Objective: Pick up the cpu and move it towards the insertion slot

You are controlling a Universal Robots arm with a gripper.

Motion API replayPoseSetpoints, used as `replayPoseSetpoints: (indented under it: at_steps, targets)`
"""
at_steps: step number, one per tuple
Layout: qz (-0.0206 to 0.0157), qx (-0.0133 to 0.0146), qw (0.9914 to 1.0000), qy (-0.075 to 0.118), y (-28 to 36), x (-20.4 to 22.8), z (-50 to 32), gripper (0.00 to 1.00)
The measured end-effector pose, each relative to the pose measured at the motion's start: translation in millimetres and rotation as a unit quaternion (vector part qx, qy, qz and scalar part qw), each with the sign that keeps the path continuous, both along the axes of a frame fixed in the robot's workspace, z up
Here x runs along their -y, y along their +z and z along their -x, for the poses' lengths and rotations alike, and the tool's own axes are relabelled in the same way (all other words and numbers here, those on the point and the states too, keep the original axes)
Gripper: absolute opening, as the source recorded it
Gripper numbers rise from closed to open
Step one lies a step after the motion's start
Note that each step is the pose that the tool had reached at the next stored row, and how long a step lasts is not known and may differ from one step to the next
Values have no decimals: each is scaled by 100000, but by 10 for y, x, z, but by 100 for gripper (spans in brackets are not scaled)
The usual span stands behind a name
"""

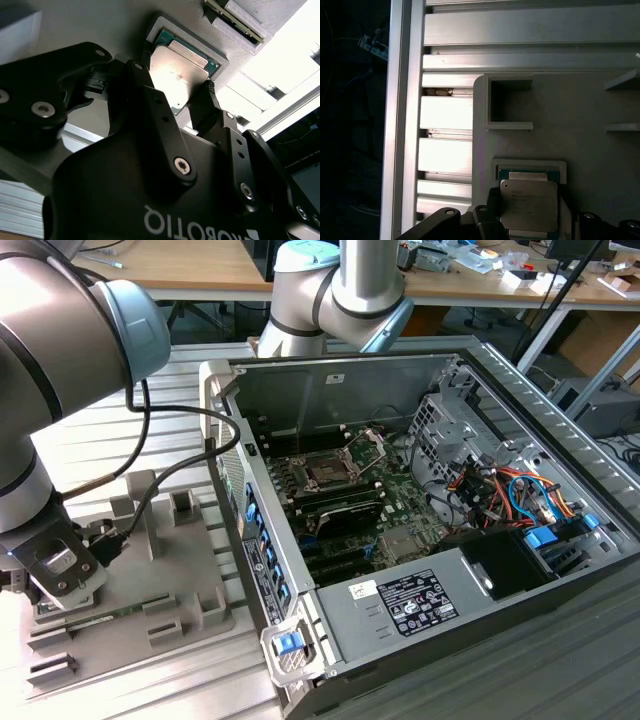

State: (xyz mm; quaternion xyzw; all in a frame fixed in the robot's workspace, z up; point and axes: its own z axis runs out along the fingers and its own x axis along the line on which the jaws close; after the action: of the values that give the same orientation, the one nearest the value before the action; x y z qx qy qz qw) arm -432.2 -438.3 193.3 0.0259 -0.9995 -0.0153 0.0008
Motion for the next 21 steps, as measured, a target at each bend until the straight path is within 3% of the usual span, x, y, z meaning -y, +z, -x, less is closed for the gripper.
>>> replayPoseSetpoints:
  at_steps: [21]
  targets:
    - [-1,4,100000,-1,114,0,0,55]
